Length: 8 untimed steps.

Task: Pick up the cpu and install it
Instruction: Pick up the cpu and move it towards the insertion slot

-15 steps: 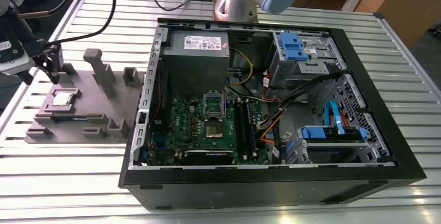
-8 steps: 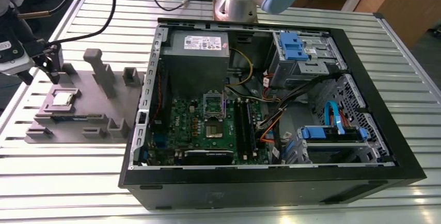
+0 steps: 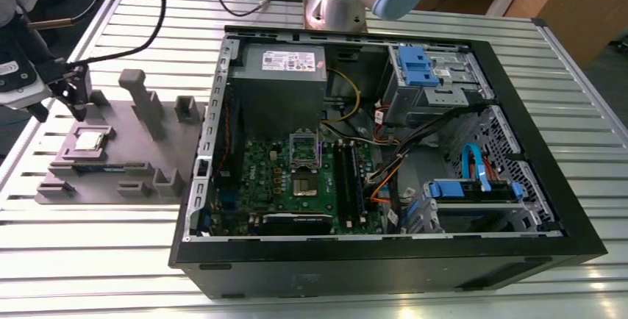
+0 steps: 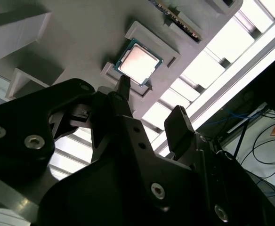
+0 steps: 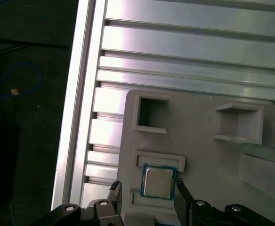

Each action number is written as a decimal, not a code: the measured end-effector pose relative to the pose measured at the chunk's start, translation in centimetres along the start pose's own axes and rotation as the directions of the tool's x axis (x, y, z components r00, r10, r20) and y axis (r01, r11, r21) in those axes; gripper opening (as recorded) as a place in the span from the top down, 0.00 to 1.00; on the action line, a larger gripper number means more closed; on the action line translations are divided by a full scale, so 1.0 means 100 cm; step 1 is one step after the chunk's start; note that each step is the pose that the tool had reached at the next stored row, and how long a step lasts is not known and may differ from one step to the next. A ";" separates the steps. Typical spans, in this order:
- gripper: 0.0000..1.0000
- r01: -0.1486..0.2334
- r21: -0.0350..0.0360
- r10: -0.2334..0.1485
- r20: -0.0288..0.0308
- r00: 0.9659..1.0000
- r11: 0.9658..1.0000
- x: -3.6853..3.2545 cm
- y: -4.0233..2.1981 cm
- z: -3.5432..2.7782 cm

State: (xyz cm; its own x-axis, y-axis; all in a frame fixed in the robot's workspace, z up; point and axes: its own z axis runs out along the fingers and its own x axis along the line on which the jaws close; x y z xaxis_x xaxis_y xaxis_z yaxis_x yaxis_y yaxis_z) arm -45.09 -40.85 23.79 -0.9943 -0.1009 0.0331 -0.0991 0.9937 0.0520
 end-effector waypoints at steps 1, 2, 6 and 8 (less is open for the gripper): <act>0.44 0.000 0.000 0.000 0.000 1.000 1.000 -0.0011 -0.0003 0.0014; 0.44 0.000 0.000 0.000 0.000 1.000 1.000 -0.0018 -0.0004 0.0032; 0.44 -0.001 0.000 0.001 0.000 1.000 1.000 -0.0041 -0.0010 0.0104; 0.44 -0.004 0.000 0.004 0.001 1.000 1.000 -0.0057 -0.0013 0.0140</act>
State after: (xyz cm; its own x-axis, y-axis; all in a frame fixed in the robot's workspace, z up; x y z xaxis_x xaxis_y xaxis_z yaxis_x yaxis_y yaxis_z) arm -44.56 -40.85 22.37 -0.9947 -0.0972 0.0326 -0.0954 0.9941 0.0519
